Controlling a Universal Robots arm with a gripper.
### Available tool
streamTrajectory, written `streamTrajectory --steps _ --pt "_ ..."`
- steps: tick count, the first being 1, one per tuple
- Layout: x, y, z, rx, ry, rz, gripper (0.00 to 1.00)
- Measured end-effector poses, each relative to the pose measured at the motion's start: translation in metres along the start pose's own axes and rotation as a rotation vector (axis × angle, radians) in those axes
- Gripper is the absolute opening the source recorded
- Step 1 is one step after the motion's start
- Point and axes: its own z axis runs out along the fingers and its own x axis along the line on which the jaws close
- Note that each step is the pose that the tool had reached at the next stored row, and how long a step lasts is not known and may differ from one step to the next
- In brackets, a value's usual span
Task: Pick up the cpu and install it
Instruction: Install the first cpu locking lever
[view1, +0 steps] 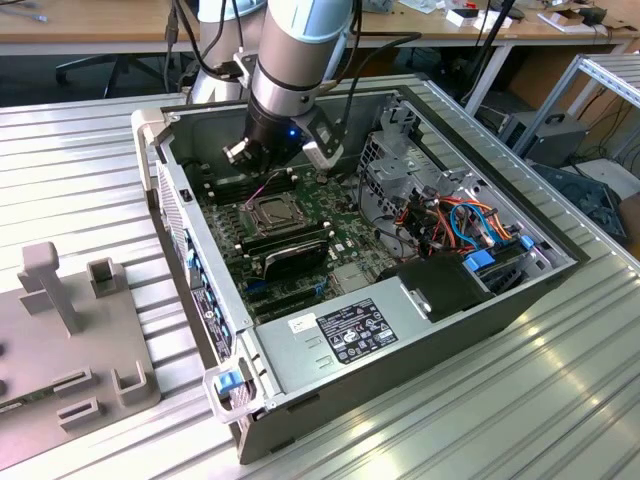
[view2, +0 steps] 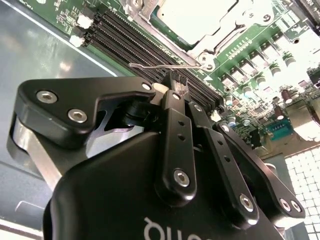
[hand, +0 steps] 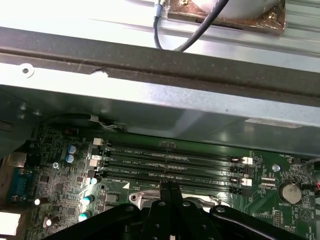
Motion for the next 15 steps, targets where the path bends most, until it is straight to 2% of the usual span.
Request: streamTrajectory --steps 3,8,15 --pt "-0.0009 0.0064 0.0019 0.0088 0.0013 0.000 0.11" --pt "-0.0025 0.0066 0.0023 0.0224 0.0032 0.000 0.11" --pt "-0.0073 0.0054 0.0036 0.0244 0.0035 0.000 0.11"
